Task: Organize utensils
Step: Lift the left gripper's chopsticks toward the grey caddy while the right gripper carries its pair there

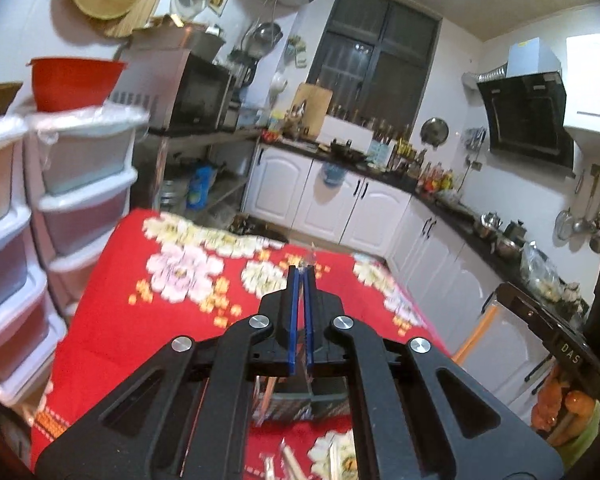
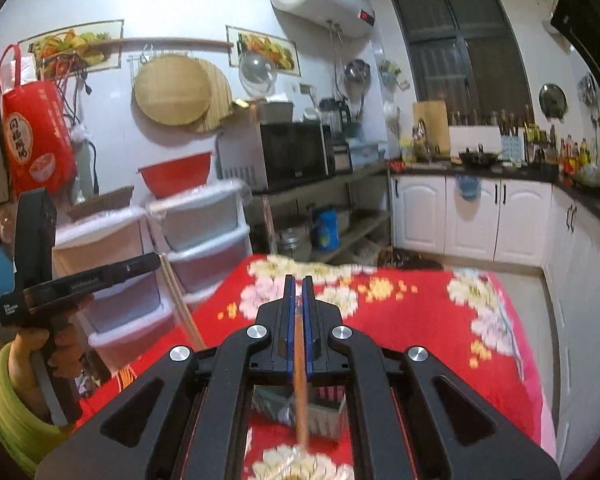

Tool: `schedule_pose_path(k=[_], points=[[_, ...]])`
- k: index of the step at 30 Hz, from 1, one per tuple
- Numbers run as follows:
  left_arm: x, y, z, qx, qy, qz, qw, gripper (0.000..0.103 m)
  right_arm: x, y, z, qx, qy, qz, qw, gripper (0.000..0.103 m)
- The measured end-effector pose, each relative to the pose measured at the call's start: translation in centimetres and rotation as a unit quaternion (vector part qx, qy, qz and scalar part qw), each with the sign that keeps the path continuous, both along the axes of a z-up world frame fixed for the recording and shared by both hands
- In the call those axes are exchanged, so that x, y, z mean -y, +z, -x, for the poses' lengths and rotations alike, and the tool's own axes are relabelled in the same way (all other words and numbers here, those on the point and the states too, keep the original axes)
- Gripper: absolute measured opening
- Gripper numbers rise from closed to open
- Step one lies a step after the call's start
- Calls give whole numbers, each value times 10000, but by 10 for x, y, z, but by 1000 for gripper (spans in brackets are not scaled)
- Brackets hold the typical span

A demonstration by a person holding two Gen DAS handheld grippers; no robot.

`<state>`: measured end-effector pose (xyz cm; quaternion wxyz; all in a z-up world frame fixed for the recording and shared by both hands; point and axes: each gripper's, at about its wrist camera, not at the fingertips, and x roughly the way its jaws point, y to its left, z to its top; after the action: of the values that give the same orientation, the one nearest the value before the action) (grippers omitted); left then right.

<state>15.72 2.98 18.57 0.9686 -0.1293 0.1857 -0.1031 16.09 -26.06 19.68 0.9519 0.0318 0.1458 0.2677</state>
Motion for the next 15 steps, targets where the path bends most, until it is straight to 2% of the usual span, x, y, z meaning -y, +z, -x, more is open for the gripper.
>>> schedule_pose_path(k=[5, 9, 15], points=[[4, 23, -12, 170, 0, 29, 9999, 0, -5, 21, -21, 141, -13, -96, 9999, 4], [8, 36, -22, 269, -19, 53, 9996, 0, -10, 25, -41, 89, -32, -148, 9998, 4], [18, 26, -38, 202, -69, -1, 9998, 0, -17, 12, -69, -151, -97, -95, 9998, 4]])
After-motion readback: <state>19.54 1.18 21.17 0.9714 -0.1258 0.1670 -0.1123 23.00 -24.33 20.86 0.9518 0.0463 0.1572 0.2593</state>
